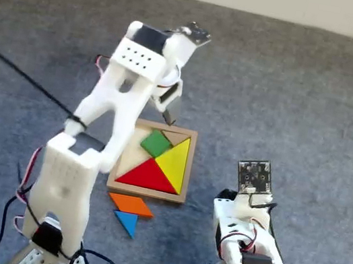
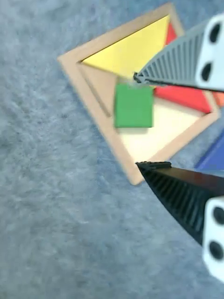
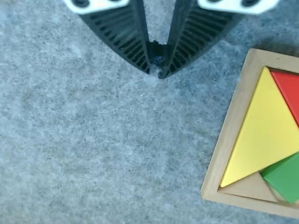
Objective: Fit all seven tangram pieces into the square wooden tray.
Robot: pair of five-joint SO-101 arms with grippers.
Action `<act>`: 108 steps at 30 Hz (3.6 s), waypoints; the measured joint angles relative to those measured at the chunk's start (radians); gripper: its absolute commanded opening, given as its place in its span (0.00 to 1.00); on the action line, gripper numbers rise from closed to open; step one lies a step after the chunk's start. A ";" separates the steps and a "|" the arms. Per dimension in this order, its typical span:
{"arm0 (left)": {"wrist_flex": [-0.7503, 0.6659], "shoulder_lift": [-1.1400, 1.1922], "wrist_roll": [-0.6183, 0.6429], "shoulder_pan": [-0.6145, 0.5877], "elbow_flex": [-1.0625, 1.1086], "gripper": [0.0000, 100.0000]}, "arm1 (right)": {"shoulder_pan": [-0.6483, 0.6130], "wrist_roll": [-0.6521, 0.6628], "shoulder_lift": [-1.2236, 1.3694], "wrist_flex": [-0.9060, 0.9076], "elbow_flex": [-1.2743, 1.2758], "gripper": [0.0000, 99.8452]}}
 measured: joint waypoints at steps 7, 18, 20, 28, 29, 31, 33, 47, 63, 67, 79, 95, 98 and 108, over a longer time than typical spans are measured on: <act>0.000 -0.384 -0.037 0.000 0.410 0.25 | 0.000 0.000 0.000 0.000 0.000 0.00; -0.311 -0.931 -0.068 0.083 1.244 0.26 | 0.000 0.000 0.000 0.000 0.000 0.00; -0.368 -1.000 -0.084 0.127 1.381 0.26 | 0.000 0.000 0.000 0.000 0.000 0.00; -0.509 -1.033 -0.097 0.233 1.639 0.26 | 0.000 0.000 0.000 0.000 0.000 0.00; -0.525 -1.020 -0.097 0.241 1.653 0.26 | 0.000 0.000 0.000 0.000 0.000 0.00; -0.548 -0.988 -0.097 0.253 1.671 0.26 | 0.000 0.000 0.000 0.000 0.000 0.00; -0.572 -0.953 -0.097 0.261 1.682 0.26 | 0.000 0.000 0.000 0.000 0.000 0.00; -0.603 -0.730 -0.080 0.264 1.582 0.25 | 0.000 0.000 0.000 0.000 0.000 0.00; -0.589 -0.651 -0.068 0.126 1.516 0.16 | 0.000 0.000 0.000 0.000 0.000 0.00; -0.591 -0.717 -0.094 0.086 1.568 0.13 | 0.000 0.000 0.000 0.000 0.000 0.00; -0.592 -1.043 -0.097 0.192 1.723 0.07 | 0.000 0.000 0.000 0.000 0.000 0.00; -0.534 -1.266 -0.034 0.117 1.699 0.00 | 0.000 0.000 0.000 0.000 0.000 0.00; -0.537 -1.263 -0.020 0.052 1.671 0.00 | 0.000 0.000 0.000 0.000 0.000 0.00; -0.637 -1.099 0.018 -0.006 1.603 0.00 | 0.000 0.000 0.000 0.000 0.000 0.00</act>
